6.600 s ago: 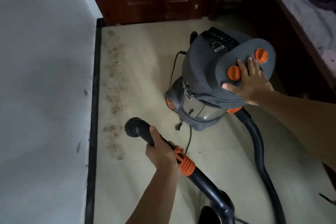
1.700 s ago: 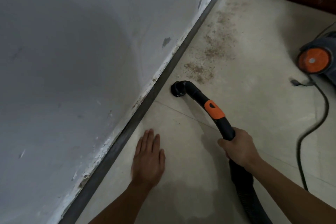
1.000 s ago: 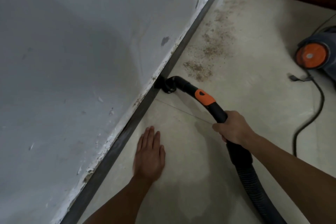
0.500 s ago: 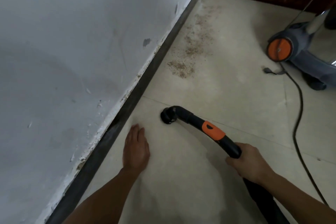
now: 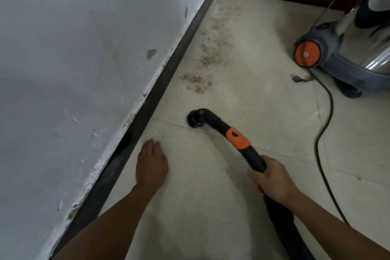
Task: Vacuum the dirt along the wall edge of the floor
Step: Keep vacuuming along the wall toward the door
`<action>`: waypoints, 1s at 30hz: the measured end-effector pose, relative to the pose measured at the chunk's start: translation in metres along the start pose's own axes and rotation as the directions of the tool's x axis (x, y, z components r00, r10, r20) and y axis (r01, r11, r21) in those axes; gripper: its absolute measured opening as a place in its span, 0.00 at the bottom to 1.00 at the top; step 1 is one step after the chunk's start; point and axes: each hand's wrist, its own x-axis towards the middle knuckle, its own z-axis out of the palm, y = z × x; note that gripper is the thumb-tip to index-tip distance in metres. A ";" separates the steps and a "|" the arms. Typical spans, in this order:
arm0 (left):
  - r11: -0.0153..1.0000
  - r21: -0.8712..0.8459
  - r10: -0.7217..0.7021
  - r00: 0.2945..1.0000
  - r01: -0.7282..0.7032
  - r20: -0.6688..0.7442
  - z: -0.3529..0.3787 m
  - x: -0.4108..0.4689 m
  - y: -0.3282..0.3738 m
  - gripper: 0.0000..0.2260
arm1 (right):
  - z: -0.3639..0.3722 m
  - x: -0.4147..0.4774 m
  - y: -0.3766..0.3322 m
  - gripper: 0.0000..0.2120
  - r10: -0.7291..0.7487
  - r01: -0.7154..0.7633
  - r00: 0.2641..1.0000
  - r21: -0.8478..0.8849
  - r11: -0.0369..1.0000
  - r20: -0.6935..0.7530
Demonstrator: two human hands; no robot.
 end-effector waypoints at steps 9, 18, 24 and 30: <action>0.995 0.079 -0.060 0.998 0.061 -0.025 0.025 0.031 0.037 0.27 | -0.071 0.021 0.046 0.05 0.205 -0.186 0.945 0.097 0.978 -0.256; 0.991 0.117 -0.064 0.997 0.070 -0.051 0.025 0.030 0.037 0.30 | -0.057 0.115 -0.009 0.05 0.161 -0.132 0.968 0.152 0.980 -0.195; 0.990 0.117 -0.072 0.996 0.077 -0.050 0.022 0.030 0.039 0.29 | -0.052 0.120 -0.026 0.05 0.144 -0.117 0.980 0.189 0.975 -0.138; 0.991 0.103 -0.076 0.996 0.080 -0.046 0.022 0.029 0.038 0.29 | -0.028 0.066 -0.007 0.05 0.092 -0.090 0.987 0.025 0.996 -0.128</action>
